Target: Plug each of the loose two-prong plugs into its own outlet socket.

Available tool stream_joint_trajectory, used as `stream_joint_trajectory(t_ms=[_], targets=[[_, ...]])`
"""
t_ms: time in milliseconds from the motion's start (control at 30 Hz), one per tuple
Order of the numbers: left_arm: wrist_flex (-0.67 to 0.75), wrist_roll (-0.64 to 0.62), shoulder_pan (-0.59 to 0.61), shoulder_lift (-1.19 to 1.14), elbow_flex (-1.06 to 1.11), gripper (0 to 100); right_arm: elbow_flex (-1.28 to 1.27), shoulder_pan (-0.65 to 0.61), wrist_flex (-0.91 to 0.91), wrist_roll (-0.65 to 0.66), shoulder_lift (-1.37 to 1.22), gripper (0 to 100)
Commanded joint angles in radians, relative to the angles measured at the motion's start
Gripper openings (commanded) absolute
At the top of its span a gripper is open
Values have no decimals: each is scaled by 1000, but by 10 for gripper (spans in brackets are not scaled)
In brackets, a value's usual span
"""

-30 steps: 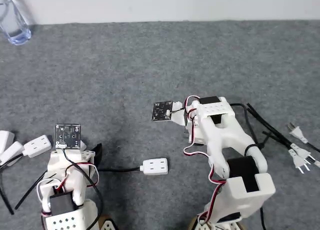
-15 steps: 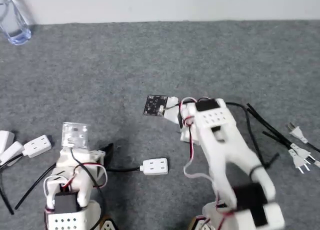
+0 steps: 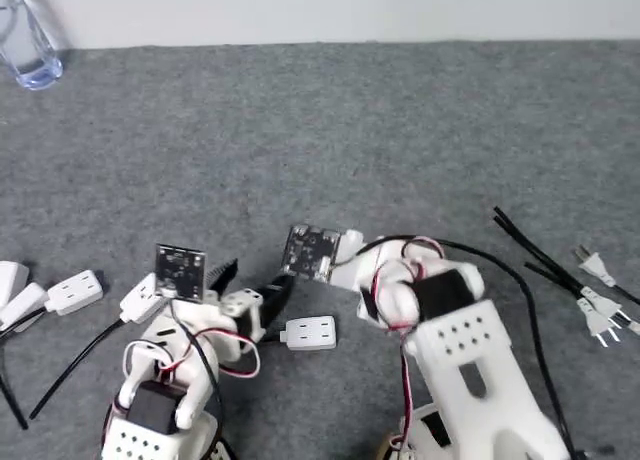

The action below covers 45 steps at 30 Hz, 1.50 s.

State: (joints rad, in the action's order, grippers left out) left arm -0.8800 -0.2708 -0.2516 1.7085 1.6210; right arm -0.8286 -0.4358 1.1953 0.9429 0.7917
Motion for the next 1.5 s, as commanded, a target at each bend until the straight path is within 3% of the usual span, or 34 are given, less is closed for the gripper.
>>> stream_joint_trajectory(t_ms=[0,333,633,767,1000,1467], targets=[[-2,-18,-77,14,-28,290,5,-33,-45,-72,50,8],[15,-18,-252,14,-93,290,3,-44,-108,-114,50,8],[81,-17,-147,14,-88,290,2,-47,-82,-114,50,8],[107,-17,-104,14,-87,290,3,-104,-38,-114,59,8],[106,-17,-124,14,-54,290,8,-185,-45,-138,59,8],[104,-15,-129,14,-39,290,138,-182,16,-144,61,8]])
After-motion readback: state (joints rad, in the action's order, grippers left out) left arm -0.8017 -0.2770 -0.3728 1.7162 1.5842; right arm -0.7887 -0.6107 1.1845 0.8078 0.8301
